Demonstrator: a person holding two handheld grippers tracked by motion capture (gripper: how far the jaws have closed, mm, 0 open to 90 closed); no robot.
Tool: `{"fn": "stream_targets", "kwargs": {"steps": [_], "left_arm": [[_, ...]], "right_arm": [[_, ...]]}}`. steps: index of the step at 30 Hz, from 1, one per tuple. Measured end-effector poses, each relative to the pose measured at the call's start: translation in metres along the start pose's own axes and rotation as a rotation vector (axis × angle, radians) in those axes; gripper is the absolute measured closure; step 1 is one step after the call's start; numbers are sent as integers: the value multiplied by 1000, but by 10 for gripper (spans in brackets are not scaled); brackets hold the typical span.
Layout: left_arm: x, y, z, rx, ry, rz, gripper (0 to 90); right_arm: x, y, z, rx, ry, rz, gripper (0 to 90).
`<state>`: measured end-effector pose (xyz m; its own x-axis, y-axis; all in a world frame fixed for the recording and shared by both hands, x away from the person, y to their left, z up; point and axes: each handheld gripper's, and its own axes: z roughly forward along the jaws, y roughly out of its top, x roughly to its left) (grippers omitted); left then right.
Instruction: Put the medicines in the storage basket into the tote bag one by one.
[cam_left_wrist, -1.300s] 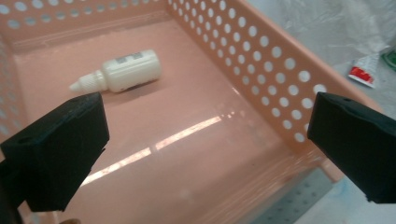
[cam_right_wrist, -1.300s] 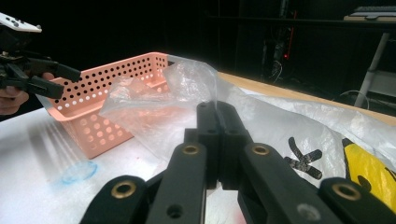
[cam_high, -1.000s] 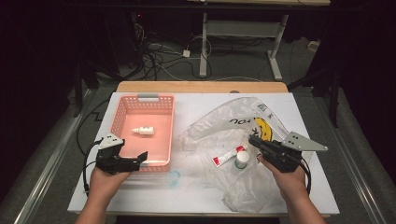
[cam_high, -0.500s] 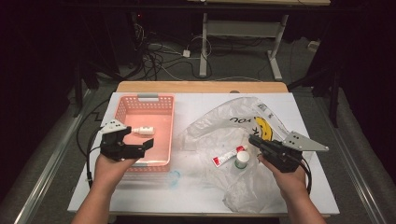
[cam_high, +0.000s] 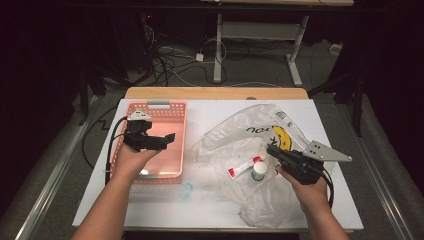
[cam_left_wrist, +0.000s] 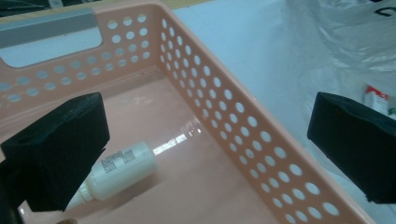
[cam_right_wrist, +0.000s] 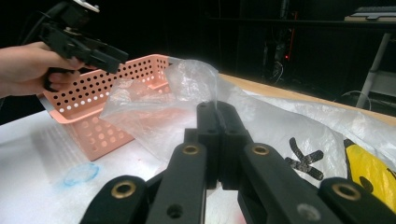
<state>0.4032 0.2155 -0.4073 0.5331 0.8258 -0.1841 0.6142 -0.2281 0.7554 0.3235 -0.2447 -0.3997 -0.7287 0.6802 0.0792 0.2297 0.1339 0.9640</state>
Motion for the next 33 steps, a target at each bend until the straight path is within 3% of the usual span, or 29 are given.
{"fn": "stream_targets", "kwargs": {"steps": [3, 12, 23, 33], "left_arm": [[7, 1, 4, 8, -6, -28, 0], [26, -2, 15, 95, 13, -80, 0], [42, -4, 37, 260, 36, -88, 5], [50, -7, 48, 340, 57, -108, 36]], "right_arm": [[0, 0, -1, -2, 4, -2, 900], [0, 0, 0, -2, 7, 2, 900], [1, -1, 4, 9, 5, 3, 900], [1, -2, 4, 15, 18, -7, 900]]}}
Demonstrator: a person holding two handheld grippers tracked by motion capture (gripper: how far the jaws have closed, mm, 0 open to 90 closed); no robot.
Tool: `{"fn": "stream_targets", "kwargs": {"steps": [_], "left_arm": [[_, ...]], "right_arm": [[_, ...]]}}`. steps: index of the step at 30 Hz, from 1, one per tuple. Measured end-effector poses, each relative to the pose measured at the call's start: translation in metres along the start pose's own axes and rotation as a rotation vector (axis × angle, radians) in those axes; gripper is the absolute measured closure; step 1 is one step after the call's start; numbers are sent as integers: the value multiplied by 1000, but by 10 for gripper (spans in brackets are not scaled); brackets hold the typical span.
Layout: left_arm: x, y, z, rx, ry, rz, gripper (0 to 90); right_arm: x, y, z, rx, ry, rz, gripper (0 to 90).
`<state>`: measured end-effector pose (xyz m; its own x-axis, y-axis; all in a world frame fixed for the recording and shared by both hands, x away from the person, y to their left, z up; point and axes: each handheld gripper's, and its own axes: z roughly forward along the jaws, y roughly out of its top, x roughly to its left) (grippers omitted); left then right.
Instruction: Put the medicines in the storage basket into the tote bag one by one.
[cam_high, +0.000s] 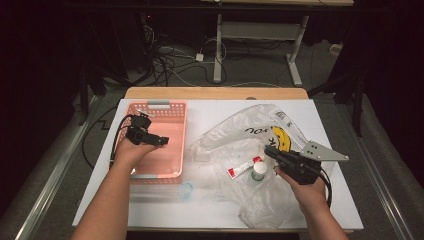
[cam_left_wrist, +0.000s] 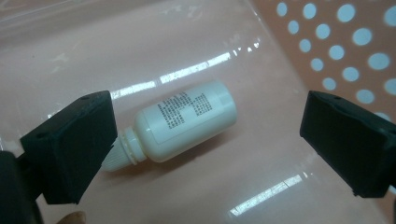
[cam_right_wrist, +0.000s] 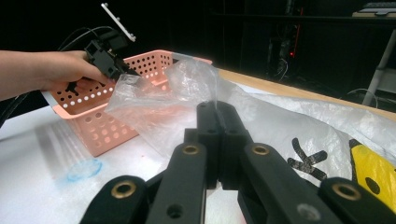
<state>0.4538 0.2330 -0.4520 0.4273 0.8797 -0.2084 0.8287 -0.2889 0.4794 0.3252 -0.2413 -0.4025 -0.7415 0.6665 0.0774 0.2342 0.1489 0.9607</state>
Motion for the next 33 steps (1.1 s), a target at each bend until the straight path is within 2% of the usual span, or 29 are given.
{"fn": "stream_targets", "kwargs": {"steps": [6, 11, 13, 22, 26, 33], "left_arm": [[3, 1, 2, 32, 3, -5, 52], [6, 0, 2, 41, 17, -5, 79], [6, 0, 2, 43, 11, -5, 91], [5, -1, 9, 97, 21, 16, 166], [3, -2, 13, 138, 34, 41, 248], [1, -3, 14, 146, 42, 53, 259]], "right_arm": [[-1, 0, 0, -2, -5, 6, 900], [0, 1, -1, -1, -7, 1, 900], [0, 1, -1, -2, -8, 6, 900], [0, 0, -1, 2, -3, 2, 900], [-1, 0, -1, 0, -5, 5, 900], [0, 0, -1, 1, -6, 6, 900]]}}
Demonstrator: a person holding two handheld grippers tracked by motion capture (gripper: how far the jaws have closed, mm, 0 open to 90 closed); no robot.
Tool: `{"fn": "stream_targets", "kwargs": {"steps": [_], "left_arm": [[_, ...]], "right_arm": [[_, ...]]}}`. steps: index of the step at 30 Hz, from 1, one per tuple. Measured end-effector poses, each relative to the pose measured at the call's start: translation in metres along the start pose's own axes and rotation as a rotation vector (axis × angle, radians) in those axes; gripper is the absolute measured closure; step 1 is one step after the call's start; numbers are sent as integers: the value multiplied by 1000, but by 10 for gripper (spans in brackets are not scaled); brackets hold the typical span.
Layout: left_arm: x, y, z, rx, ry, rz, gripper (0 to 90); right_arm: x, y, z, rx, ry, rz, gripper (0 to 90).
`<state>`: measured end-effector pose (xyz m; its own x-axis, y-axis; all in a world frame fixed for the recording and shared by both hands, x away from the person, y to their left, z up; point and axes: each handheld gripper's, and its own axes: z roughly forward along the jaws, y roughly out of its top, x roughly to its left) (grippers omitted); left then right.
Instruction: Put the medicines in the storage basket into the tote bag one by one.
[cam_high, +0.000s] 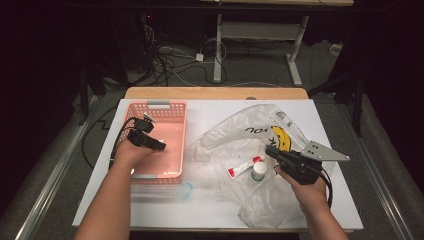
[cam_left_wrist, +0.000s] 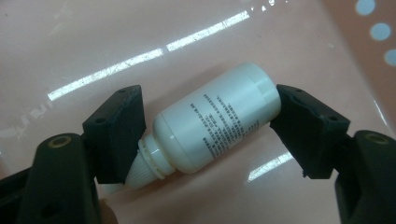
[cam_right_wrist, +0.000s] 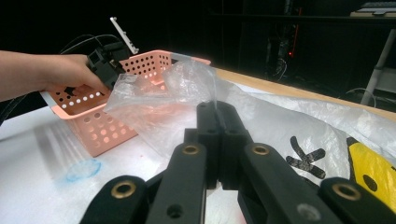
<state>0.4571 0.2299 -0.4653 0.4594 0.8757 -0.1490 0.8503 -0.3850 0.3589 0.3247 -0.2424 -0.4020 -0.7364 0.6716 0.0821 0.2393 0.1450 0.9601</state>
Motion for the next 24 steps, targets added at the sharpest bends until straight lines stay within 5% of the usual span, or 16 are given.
{"fn": "stream_targets", "kwargs": {"steps": [24], "left_arm": [[-10, 0, 2, 12, 40, 29, 268]], "right_arm": [[3, 0, 2, 5, 5, 2, 900]]}}
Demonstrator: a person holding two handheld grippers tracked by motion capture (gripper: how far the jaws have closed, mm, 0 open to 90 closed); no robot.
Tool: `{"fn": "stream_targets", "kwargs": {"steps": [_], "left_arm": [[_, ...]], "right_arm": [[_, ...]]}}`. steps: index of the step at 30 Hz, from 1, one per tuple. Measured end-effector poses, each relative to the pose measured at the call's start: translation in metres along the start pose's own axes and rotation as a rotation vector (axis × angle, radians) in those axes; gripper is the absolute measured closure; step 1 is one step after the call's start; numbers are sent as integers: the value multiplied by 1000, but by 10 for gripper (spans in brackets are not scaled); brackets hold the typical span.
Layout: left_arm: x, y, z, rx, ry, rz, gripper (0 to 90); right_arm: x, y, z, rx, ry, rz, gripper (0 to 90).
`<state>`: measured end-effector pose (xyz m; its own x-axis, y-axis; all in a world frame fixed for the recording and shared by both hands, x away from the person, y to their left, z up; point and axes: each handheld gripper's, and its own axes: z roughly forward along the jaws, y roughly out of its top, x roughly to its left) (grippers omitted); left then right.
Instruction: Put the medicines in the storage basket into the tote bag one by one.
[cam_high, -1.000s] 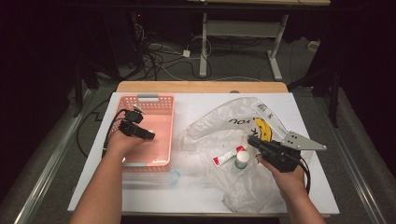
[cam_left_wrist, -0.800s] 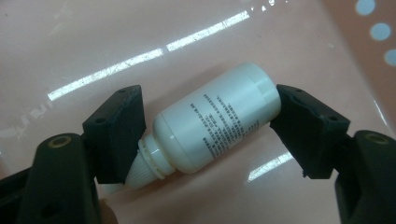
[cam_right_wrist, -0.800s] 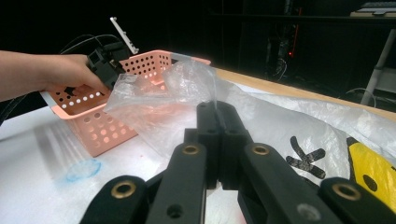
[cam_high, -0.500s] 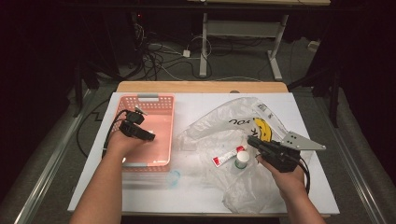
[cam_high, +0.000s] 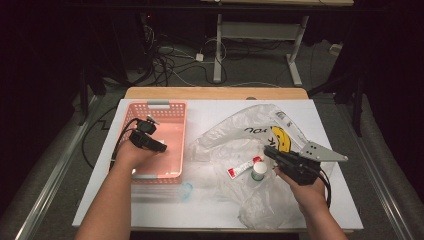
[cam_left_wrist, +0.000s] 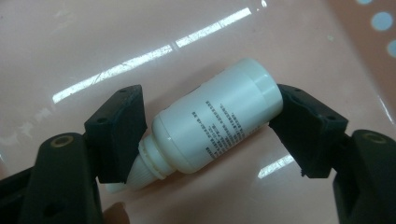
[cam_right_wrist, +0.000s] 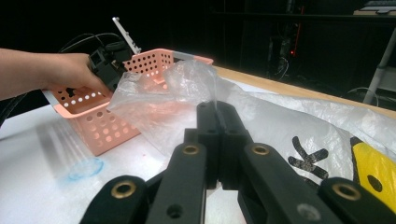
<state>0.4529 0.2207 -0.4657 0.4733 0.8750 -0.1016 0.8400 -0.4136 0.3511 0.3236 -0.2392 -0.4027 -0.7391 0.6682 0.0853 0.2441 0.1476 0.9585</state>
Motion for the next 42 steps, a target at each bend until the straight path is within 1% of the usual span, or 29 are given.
{"fn": "stream_targets", "kwargs": {"steps": [2, 3, 5, 6, 7, 10, 11, 13, 14, 15, 17, 19, 22, 27, 34, 41, 42], "left_arm": [[-1, 0, 0, 0, -1, 5, 267], [-1, 1, 0, 0, -4, 0, 266], [1, 1, 0, -1, -29, -12, 262], [2, 1, 1, 6, -45, -18, 258], [2, 0, 2, 18, -55, -16, 256], [2, 0, 2, 21, -58, -12, 245], [1, 0, 1, 23, -47, 3, 256], [-2, -1, 0, 27, -8, 29, 363], [-3, -1, -1, 28, 0, 41, 423], [-3, -2, -1, 28, -6, 47, 483], [-4, -2, -2, 27, -6, 60, 540], [-4, -2, -1, 25, -4, 63, 555], [-5, -2, -1, 21, -1, 64, 564], [-5, -2, -1, 20, -7, 66, 571], [-7, -2, -1, 15, -7, 85, 578], [-7, -1, -2, 14, -1, 73, 584], [-7, -1, -3, 7, 3, 72, 584]], "right_arm": [[0, 0, -1, 1, 1, -2, 900], [1, 0, -1, 2, -1, -2, 900], [1, 0, 0, 0, -2, 1, 900], [0, 0, 1, 2, -2, -4, 900], [0, 0, 1, 4, -1, -6, 900], [0, -1, 1, 5, -1, 0, 900], [-1, -1, 1, 5, 0, -6, 900], [-1, -1, 0, 4, -3, -2, 900], [-1, -1, 0, 5, -2, -3, 900], [-1, -1, 1, 4, 0, -3, 900], [-1, -1, 1, 3, 4, -5, 900], [0, -1, 1, 3, 4, 0, 900], [0, -1, 0, 2, 4, -1, 900], [-1, -1, 2, 3, 5, 1, 900], [0, -1, 2, 4, 3, -2, 900], [0, -1, 1, 3, 3, -3, 900], [-1, -1, 1, 2, 2, -6, 900]]}}
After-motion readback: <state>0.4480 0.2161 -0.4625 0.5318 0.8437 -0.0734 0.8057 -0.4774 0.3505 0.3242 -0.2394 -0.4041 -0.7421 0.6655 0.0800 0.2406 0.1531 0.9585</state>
